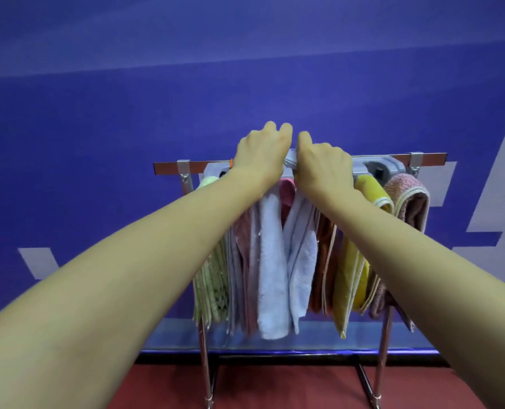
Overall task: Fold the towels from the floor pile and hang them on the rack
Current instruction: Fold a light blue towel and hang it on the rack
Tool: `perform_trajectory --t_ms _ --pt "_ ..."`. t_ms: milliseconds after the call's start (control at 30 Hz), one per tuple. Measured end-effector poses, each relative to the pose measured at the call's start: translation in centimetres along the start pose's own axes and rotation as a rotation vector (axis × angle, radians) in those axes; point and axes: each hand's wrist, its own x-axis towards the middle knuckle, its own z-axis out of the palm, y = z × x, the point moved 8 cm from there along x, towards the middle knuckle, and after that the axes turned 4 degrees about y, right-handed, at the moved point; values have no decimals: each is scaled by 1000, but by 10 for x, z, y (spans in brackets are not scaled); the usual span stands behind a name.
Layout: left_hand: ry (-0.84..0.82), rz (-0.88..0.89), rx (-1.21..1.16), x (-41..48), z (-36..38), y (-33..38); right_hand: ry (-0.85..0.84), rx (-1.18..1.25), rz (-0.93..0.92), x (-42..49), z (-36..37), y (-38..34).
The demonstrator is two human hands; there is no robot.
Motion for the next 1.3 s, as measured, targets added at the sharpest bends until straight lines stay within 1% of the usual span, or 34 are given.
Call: perform_trajectory --t_ms 33,100,167,233,333,433,567,667,767,933,1000,1167,1300 --pt "-22 5 28 -2 6 0 -20 -17 -16 0 4 -2" --pt "-110 12 75 -13 28 0 -126 -22 -54 -5 18 -7" --pt "-171 13 85 -27 49 0 -225 19 -50 -14 36 -7" --pt "-186 -1 65 -35 58 1 -242 88 -9 -21 45 -3" --pt "-173 -65 7 -35 58 -2 -220 163 45 -25 52 6" --pt "-139 -185 -101 -41 63 -5 -188 238 117 -32 59 14" --pt "-53 -439 -410 -68 88 -14 -123 380 223 -56 71 22" --pt "-7 -609 -572 -89 107 -17 -156 404 314 -77 90 32" --pt "-22 -703 -609 -111 126 -23 -208 346 325 -92 102 43" --pt "10 -761 -500 -133 133 -40 -264 195 236 -96 102 56" --pt "20 -769 -507 -134 136 -39 -268 179 211 -99 106 55" --pt "31 -705 -628 -131 153 -27 -224 266 232 -106 107 47" --pt "76 -629 -812 -139 163 -22 -149 406 263 -112 99 36"
